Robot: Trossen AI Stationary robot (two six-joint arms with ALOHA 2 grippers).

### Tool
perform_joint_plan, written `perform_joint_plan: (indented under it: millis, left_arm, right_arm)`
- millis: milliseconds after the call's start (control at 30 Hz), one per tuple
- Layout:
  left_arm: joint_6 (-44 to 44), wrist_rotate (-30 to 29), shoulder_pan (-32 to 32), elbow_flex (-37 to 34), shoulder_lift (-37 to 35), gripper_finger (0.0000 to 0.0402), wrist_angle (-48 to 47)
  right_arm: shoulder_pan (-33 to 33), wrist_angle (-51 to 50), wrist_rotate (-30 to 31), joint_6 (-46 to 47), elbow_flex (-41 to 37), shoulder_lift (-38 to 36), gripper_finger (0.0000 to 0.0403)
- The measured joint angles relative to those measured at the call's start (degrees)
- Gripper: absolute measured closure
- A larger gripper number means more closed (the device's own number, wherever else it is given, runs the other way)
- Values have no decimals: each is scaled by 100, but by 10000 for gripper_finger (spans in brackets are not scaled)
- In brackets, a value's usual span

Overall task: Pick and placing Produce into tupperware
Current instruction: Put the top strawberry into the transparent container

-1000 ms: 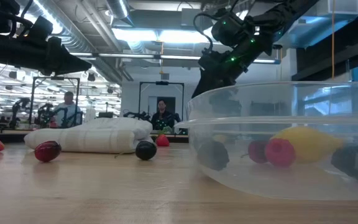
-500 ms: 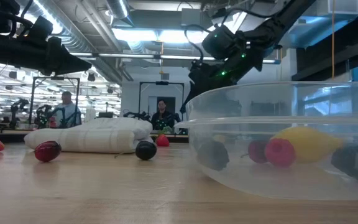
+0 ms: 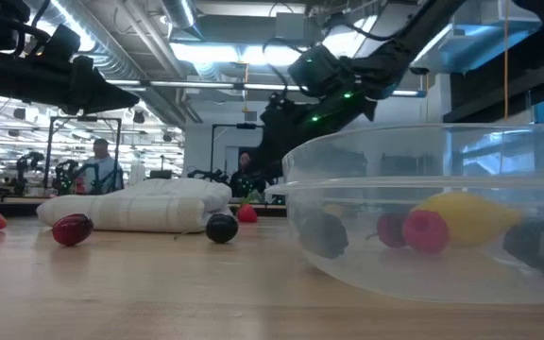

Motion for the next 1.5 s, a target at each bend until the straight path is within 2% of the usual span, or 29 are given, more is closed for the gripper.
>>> perform_joint_plan:
  millis: [300,567,700,1067,1500]
  left_arm:
    - [0,2,0,1,0,276,-1]
    - [0,7,-1,0,1,276,-2]
    - [1,9,-1,1,0,276,-2]
    - [2,7,1,1,-1,276,-2]
    - [2,7,0,0,-1,276,-2]
  right_arm:
    - [17,-2023,19,-435,1560,776,79]
    - [21,-2716,104,-763,2227,1265,79]
    - [21,-2835,359,-912,2331,1431,79]
    - [19,-2857,368,-1021,2334,1534,82]
    - [-31,-2865,368,-1020,2334,1534,165]
